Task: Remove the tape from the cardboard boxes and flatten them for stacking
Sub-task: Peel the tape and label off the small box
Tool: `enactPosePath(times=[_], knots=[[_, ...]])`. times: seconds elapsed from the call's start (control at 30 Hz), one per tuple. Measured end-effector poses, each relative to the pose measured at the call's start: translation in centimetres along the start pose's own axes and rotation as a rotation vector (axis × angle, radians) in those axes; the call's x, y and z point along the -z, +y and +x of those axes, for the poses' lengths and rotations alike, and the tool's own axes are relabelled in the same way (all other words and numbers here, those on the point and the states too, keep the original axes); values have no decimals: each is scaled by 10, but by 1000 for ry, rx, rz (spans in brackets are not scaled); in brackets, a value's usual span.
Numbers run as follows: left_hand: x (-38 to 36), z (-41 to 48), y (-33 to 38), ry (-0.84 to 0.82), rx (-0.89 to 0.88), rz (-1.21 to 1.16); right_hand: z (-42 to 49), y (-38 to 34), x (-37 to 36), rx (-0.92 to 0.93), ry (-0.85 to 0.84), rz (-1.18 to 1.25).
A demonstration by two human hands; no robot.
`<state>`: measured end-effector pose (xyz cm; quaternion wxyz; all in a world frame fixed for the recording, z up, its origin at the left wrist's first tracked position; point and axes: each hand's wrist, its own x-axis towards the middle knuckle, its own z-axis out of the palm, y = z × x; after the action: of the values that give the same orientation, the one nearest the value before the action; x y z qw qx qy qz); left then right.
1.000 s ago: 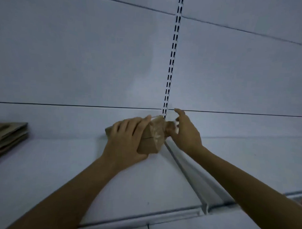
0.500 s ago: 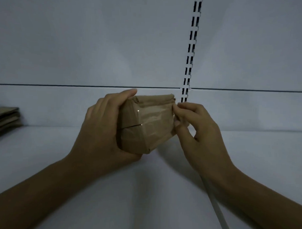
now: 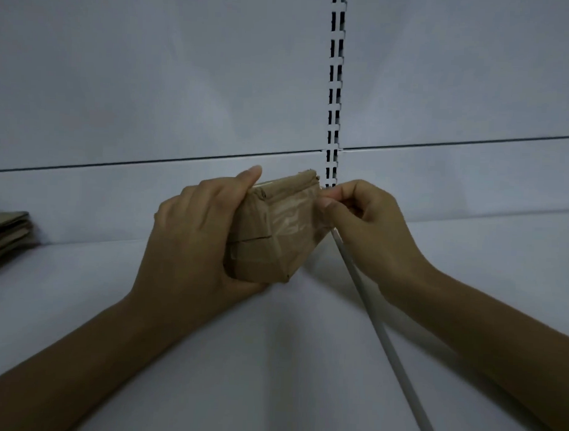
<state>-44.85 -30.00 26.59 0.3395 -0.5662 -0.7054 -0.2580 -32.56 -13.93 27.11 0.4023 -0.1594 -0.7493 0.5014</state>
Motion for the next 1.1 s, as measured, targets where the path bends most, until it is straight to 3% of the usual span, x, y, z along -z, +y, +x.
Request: enactPosePath(times=[0.1,0.23,0.37,0.53,0.63,0.8,0.9,1.1], knots=[[5,-3,-5,-23,18,137,-1,-2,-6,-9,-20,39],[9,-2,-6,-5,22,56,1,3,-8,-59,-57,0],[8,-3,-2,-16,-37,29,-3,7,-10,113,-164,-233],[10,1,1,41,-92,-26,0,6,-7,169,-47,-192],[8,5,-2,-14,-72,96,0,2,-5,143,-23,-125],[10,-1,-20,-86,27,371,-10,-11,-10,290,-35,-36],[14,-1,-23,-54,58,378,-1,-14,-1,219,45,99],[15,0,-23,-23,67,316,5,-4,2,68,185,80]])
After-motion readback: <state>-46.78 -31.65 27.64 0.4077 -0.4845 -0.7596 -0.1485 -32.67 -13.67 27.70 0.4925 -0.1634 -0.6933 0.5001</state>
